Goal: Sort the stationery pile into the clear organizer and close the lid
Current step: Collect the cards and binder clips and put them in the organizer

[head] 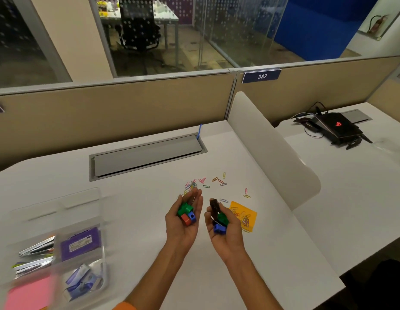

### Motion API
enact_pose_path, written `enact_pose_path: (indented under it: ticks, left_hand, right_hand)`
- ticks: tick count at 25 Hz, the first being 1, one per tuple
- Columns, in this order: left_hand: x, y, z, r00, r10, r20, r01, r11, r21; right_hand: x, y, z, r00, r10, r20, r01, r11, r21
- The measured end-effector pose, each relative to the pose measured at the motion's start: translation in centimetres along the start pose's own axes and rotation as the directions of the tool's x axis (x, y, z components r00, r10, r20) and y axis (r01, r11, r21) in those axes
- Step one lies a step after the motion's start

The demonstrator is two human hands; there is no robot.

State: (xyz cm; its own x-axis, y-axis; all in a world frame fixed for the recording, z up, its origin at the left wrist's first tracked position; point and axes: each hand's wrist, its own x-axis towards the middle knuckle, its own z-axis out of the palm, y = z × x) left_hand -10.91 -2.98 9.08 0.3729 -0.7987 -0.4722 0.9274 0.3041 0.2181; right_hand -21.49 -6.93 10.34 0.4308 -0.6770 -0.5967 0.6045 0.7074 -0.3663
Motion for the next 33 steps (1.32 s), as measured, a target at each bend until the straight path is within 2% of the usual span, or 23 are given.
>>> enact_pose_path:
  ticks: [9, 20, 27, 33]
  left_hand:
    - [-2.8, 5.1, -2.2, 0.982, 0.186, -0.036, -0.188, 0.981, -0.04]
    - [-5.9, 18.3, -8.8, 0.897, 0.428, -0.11, -0.441, 0.884, -0.155]
    - [-6.7, 26.7, -12.5, 0.858, 0.461, -0.225, -0.502, 0.845, -0.183]
    - [-6.6, 32.0, -14.9, 0.839, 0.406, -0.363, -0.491, 0.853, -0.179]
  right_hand:
    - [0.4, 7.9, 2.8, 0.999, 0.005, 0.04, -0.008, 0.996, 0.086]
    - [-1.0, 22.5, 9.9, 0.979, 0.165, 0.121, -0.155, 0.984, -0.085]
    - [0.0, 31.1, 13.8, 0.967, 0.241, 0.082, -0.222, 0.957, -0.185]
    - [1.5, 37.3, 16.3, 0.97, 0.245, 0.011, -0.234, 0.937, -0.258]
